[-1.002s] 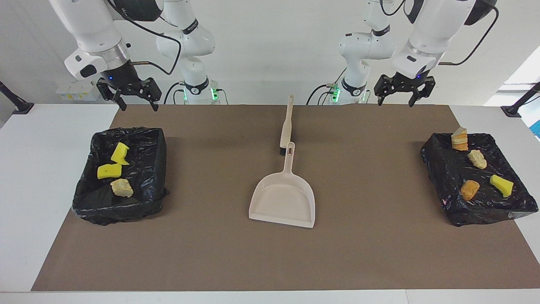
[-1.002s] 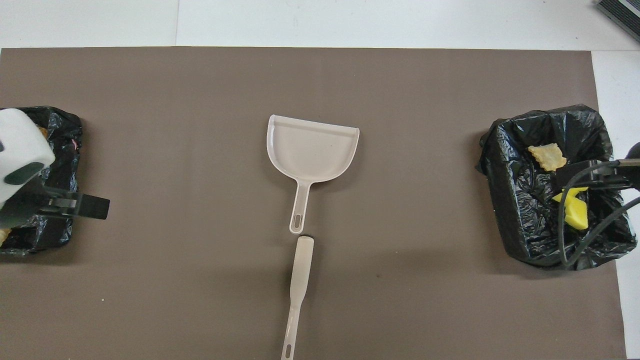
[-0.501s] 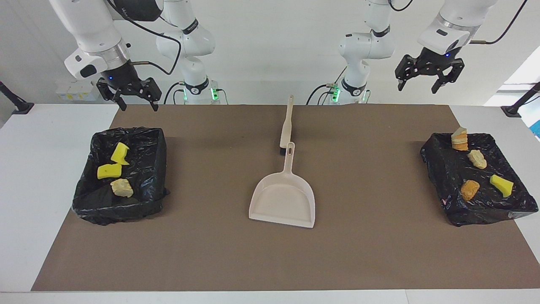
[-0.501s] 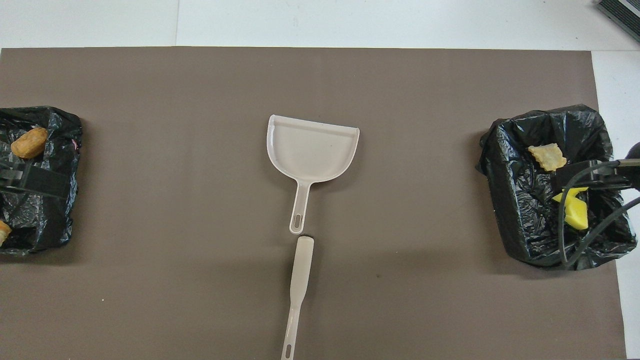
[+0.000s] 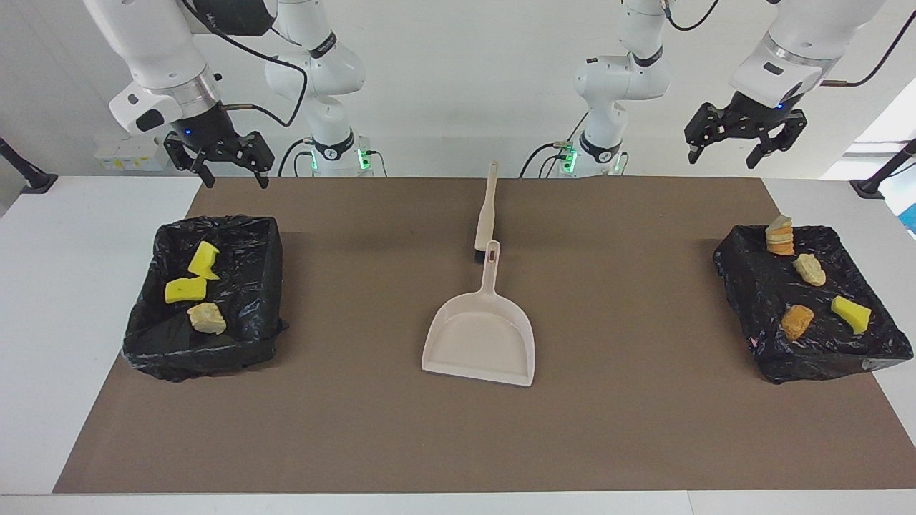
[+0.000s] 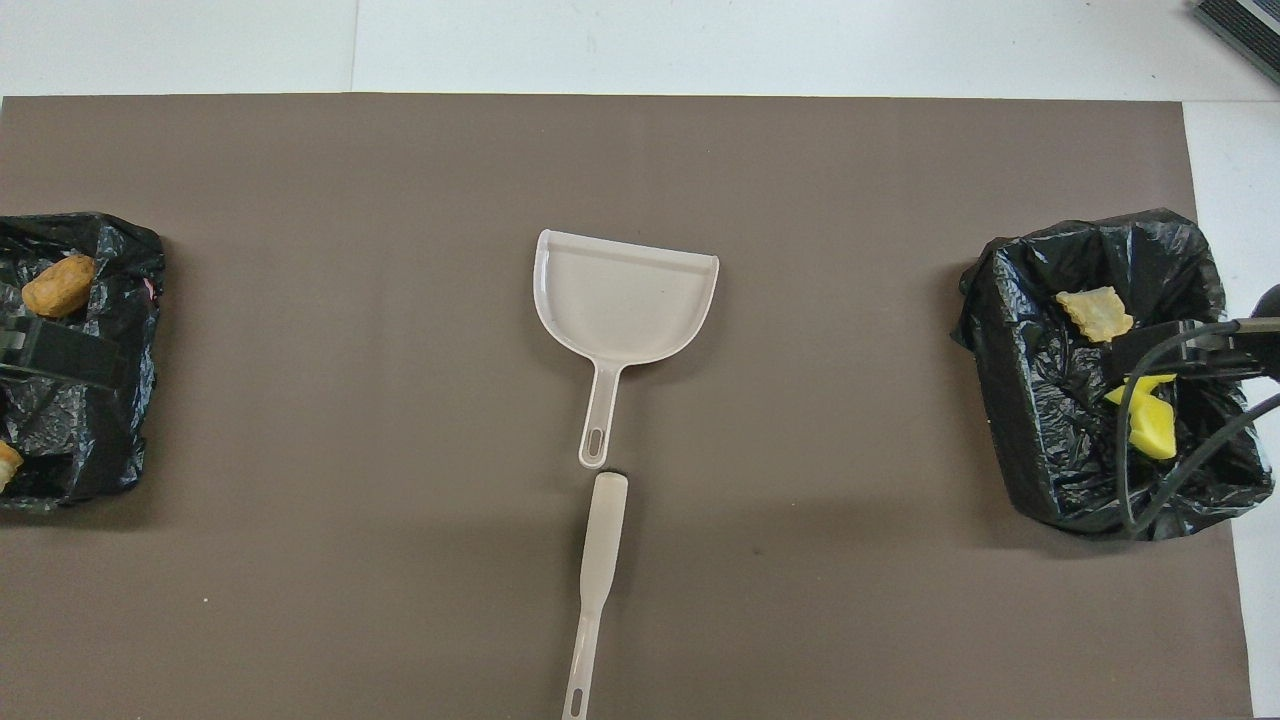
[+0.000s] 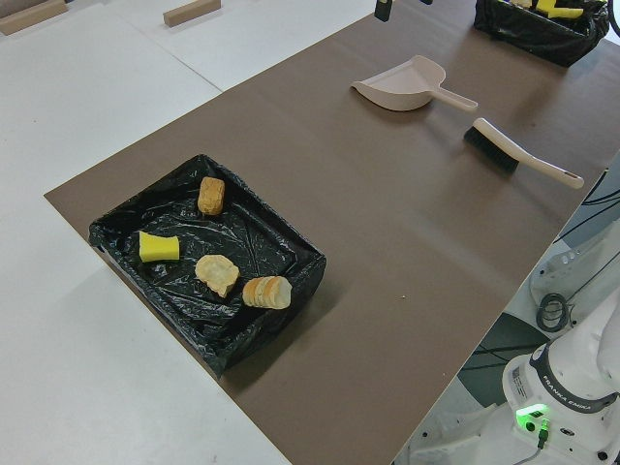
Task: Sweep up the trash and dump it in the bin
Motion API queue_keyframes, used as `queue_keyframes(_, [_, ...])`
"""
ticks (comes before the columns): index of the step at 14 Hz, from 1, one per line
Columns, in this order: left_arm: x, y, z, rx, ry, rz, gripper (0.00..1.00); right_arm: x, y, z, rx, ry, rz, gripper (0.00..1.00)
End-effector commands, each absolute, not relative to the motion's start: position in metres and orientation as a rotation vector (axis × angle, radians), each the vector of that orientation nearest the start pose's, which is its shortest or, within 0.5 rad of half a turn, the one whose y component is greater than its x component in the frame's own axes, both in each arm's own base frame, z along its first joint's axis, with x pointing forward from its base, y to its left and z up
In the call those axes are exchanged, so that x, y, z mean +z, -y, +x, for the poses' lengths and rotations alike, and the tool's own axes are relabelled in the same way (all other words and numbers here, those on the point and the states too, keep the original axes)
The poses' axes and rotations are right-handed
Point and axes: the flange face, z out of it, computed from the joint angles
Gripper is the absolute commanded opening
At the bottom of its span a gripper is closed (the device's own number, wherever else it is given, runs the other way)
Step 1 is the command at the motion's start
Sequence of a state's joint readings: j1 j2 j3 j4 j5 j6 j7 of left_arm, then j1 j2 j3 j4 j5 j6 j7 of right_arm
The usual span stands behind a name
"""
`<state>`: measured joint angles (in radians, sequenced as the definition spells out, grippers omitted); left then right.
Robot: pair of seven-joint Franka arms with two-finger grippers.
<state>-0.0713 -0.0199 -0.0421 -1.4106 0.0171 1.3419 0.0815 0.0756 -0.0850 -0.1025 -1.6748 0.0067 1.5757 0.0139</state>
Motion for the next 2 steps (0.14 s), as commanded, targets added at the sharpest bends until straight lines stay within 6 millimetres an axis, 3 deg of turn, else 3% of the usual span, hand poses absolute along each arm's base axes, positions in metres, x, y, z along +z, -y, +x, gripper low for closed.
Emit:
queue_keyframes(1, [0.6868,0.0499,0.5093,0.077,-0.292,-3.121,1.00,0.6238,0.0157,0.5290,-0.002,-0.088,-3.106,1.00])
queue_keyframes(2, [0.6856,0.0491,0.5092,0.079,-0.289,-3.121,1.00,0.6238,0.0156,0.5290,-0.002,-0.088,-3.104,1.00])
